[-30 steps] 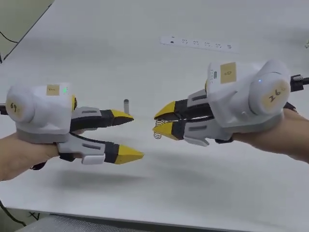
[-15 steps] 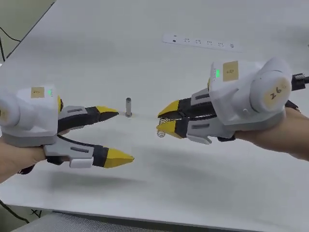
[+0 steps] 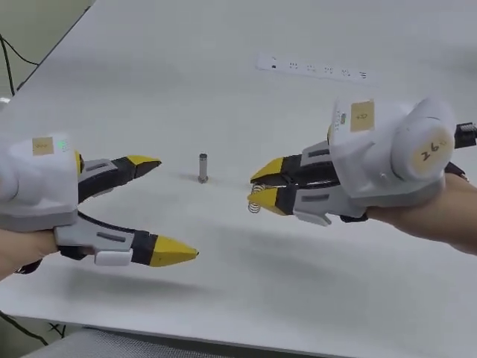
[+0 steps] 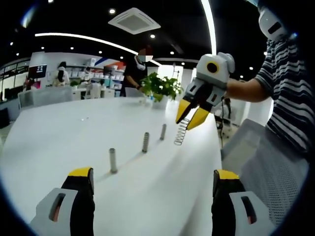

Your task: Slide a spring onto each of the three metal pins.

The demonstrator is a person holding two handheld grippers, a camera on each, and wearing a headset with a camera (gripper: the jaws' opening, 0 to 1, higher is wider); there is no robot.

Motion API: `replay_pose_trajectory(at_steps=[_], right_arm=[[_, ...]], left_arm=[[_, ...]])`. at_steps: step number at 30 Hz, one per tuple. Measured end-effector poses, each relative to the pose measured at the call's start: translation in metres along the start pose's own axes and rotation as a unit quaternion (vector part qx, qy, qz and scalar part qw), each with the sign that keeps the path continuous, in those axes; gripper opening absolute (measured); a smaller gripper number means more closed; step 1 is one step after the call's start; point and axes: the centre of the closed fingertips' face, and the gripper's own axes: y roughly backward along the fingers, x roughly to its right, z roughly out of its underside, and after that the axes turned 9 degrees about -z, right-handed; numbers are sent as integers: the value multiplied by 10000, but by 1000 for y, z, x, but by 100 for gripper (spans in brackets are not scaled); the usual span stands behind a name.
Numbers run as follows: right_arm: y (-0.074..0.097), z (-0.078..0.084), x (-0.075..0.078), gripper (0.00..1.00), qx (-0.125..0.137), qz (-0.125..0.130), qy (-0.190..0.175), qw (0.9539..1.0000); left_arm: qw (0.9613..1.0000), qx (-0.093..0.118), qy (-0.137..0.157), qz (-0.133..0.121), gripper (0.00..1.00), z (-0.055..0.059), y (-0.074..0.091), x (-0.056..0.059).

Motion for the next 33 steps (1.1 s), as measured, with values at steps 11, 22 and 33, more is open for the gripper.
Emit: replay_pose_trajectory(at_steps=[11,22,33], right_arm=[[-12,-1,9,7,-45,-73,12,10000],[-22,-10,30,7,31,-73,-6,10000],[-36,-27,58,7,44,24,168,9998]], left_arm=[[9999,-10,12,-120,98,2,8,-7],[9998,5,44,-183,98,-1,11,-12],[9998,-4,36,-204,98,-1,12,-14]])
